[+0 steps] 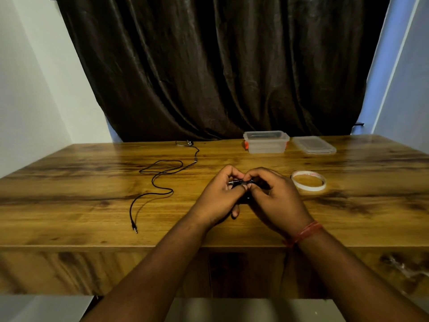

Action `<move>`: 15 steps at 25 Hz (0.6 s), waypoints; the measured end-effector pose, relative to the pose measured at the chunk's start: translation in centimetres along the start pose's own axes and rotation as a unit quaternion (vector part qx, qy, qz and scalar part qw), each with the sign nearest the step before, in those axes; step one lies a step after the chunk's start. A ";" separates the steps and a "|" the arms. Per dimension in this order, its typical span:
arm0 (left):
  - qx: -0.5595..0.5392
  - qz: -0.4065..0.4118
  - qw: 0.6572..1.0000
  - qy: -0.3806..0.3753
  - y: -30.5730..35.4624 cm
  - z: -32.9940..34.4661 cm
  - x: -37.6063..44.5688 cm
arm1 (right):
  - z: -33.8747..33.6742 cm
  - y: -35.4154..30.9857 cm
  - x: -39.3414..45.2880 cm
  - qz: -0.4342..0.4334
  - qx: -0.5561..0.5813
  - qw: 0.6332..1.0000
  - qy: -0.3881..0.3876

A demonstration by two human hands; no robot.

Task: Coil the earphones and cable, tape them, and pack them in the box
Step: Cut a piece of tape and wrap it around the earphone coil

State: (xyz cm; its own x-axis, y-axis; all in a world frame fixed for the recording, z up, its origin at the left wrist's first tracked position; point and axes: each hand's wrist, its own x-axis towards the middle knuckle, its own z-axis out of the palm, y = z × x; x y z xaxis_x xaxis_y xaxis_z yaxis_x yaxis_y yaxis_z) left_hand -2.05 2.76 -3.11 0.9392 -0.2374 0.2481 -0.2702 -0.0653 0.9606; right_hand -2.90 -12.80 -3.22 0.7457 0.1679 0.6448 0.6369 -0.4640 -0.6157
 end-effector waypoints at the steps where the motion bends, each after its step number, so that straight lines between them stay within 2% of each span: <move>1: 0.017 0.007 1.000 0.005 0.0 0.0 0.0 | 0.0 0.0 0.0 -0.003 -0.001 1.000 0.002; 6: 0.045 0.026 0.999 0.012 0.1 0.3 -0.2 | -0.1 0.1 0.0 -0.011 -0.011 1.000 0.017; 9: 0.093 0.051 0.994 0.038 0.1 0.5 -0.3 | 0.0 0.7 0.1 0.057 0.025 0.998 0.013; 11: 0.122 0.076 0.988 0.047 0.0 0.4 -0.3 | 0.2 1.1 0.3 0.130 0.137 0.982 -0.030; 13: 0.137 0.095 0.985 0.043 0.0 0.3 -0.2 | 0.2 1.4 0.3 0.175 0.290 0.938 -0.073; 15: 0.139 0.110 0.983 0.039 -0.1 0.3 -0.3 | -0.4 1.2 0.5 0.203 0.387 0.896 -0.082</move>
State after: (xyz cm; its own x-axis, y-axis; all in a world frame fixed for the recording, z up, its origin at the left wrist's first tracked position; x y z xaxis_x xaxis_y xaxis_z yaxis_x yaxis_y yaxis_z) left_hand -2.37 2.55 -3.28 0.8616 -0.2014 0.4659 -0.5067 -0.2859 0.8134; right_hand -1.84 -13.66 -3.47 0.9248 0.2773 0.2606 0.2041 0.2166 -0.9547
